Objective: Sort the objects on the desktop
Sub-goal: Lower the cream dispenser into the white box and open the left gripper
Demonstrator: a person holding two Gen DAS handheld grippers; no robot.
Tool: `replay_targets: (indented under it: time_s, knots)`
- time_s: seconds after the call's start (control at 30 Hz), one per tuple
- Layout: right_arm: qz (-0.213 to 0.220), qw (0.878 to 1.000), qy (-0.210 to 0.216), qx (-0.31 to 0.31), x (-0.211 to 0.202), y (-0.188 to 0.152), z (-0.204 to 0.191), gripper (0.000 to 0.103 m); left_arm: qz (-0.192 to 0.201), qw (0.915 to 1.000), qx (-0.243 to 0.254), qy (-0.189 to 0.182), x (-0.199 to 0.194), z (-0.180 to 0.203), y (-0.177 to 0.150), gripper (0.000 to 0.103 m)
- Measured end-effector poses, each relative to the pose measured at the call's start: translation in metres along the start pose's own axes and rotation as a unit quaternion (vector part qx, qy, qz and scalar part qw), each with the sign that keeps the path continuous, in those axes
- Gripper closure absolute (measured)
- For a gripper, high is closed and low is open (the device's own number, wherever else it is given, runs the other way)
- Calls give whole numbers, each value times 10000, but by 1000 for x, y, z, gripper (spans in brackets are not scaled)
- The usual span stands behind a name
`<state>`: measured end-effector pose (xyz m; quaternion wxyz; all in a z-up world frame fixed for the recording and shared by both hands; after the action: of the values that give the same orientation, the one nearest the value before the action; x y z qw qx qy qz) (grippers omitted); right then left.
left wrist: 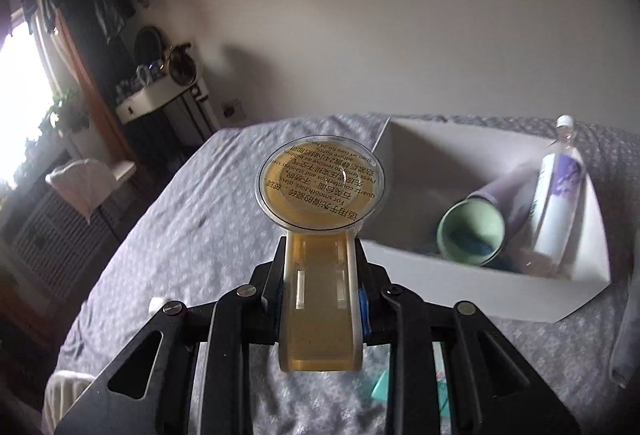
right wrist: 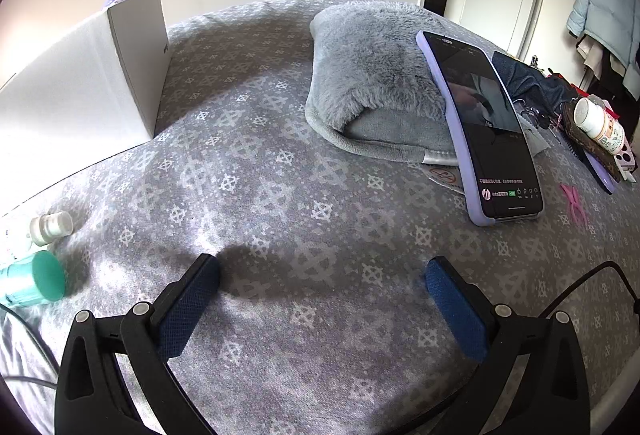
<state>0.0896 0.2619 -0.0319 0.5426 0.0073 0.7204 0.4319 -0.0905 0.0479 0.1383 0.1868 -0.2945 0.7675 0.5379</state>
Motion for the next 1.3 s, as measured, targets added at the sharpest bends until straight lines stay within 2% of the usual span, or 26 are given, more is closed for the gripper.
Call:
replay_targets:
  time_s: [0.07, 0.17, 0.23, 0.3, 0.37, 0.53, 0.83, 0.87, 0.9, 0.93, 0.97, 1.0, 1.07, 1.17, 1.27, 1.3]
  knots:
    - [0, 10000, 0, 0, 0, 0, 0, 0, 134, 9992, 199, -311, 3, 21, 20, 78]
    - [0, 10000, 1, 0, 0, 0, 0, 0, 133, 9951, 567, -803, 21, 56, 36, 78]
    - [0, 10000, 1, 0, 0, 0, 0, 0, 70, 9905, 748, -1148, 35, 77, 39, 78]
    - [1, 10000, 1, 0, 0, 0, 0, 0, -64, 9869, 910, -1328, 49, 96, 36, 78]
    - [1, 10000, 1, -1, 0, 0, 0, 0, -207, 9847, 1009, -1405, 55, 110, 28, 78]
    - [0, 10000, 2, -1, 0, 0, 0, 0, -445, 9822, 1042, -1501, 75, 117, 7, 78]
    - [0, 10000, 2, -2, 0, 0, 0, 0, -491, 9820, 810, -1632, 80, 110, 2, 78]
    - [0, 10000, 1, -2, 0, 0, -1, 0, -540, 9814, 823, -1648, 81, 111, 2, 71]
    - [0, 10000, 2, -2, 0, 0, 0, 0, -572, 9818, 845, -1600, 81, 110, 1, 57]
    - [0, 10000, 2, -2, 0, 0, 0, 0, -541, 9822, 861, -1580, 79, 109, 1, 46]
    - [0, 10000, 2, -2, 0, 0, -1, 0, -463, 9818, 849, -1635, 75, 108, 1, 25]
    - [0, 10000, 2, -2, 0, 0, 0, 0, -328, 9806, 808, -1758, 68, 106, 2, 14]
    - [0, 10000, 2, -2, 0, 0, 0, 0, -108, 9802, 685, -1854, 54, 101, 3, 14]
    - [0, 10000, 2, -2, 0, 0, -1, 0, -80, 9852, 536, -1625, 32, 89, -7, 13]
    - [-1, 10000, 2, -2, 0, 0, -1, 0, -176, 9895, 213, -1416, 13, 71, -35, 12]
    - [0, 10000, 2, -3, 0, 0, 0, 0, -261, 9902, 83, -1368, 12, 64, -48, 8]
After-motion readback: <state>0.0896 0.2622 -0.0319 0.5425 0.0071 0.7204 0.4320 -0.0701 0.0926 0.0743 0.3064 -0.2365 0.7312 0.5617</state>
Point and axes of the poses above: each gripper's, at about its wrist camera, not at the fingertips, and x roughly the way its jaws point, z to its right, y to its top, the point moved 5 cm from there along x, roughly the way its jaws point, and after that the axes turned 8 degrees about x, right-handed, at the moved point
